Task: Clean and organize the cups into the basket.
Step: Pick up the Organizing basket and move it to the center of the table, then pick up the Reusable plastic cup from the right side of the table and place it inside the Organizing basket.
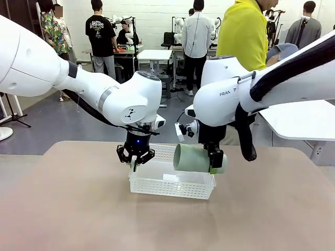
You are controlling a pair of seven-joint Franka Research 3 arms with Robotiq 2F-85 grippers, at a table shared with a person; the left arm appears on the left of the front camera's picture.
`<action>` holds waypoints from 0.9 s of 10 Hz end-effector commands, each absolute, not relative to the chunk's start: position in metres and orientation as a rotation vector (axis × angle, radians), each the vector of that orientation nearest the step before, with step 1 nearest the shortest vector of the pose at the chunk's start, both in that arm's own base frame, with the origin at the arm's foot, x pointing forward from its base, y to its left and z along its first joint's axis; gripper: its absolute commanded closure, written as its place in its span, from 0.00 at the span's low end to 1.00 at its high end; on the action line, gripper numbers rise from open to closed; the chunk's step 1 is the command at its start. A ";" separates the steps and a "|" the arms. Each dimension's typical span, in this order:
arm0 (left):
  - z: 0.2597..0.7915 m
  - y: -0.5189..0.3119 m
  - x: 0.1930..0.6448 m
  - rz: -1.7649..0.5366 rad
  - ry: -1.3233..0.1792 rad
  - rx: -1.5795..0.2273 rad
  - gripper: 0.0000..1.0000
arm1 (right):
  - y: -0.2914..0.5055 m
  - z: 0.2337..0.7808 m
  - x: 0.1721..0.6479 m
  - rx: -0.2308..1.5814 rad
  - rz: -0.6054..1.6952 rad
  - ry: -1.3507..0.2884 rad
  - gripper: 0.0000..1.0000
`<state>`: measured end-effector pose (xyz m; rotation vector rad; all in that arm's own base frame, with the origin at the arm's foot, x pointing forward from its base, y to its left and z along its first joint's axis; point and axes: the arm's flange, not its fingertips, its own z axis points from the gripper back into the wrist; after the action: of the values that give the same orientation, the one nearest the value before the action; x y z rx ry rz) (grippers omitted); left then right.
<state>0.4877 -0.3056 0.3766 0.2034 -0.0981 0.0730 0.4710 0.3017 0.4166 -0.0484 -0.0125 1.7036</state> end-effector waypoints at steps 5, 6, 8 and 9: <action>0.374 -0.305 0.487 0.070 -0.095 0.208 1.00 | 0.333 0.397 0.494 0.113 1.795 -0.065 0.19; 0.374 -0.305 0.487 0.070 -0.095 0.208 1.00 | 0.335 0.393 0.496 0.135 1.798 -0.065 0.19; 0.374 -0.305 0.487 0.070 -0.095 0.208 1.00 | 0.332 0.381 0.499 0.170 1.786 -0.073 0.19; 0.374 -0.305 0.487 0.070 -0.095 0.208 1.00 | 0.327 0.377 0.498 0.179 1.770 -0.074 0.19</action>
<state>0.4877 -0.3056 0.3766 0.2034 -0.0981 0.0730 0.4963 0.3326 0.3778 0.1509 -0.0431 1.7776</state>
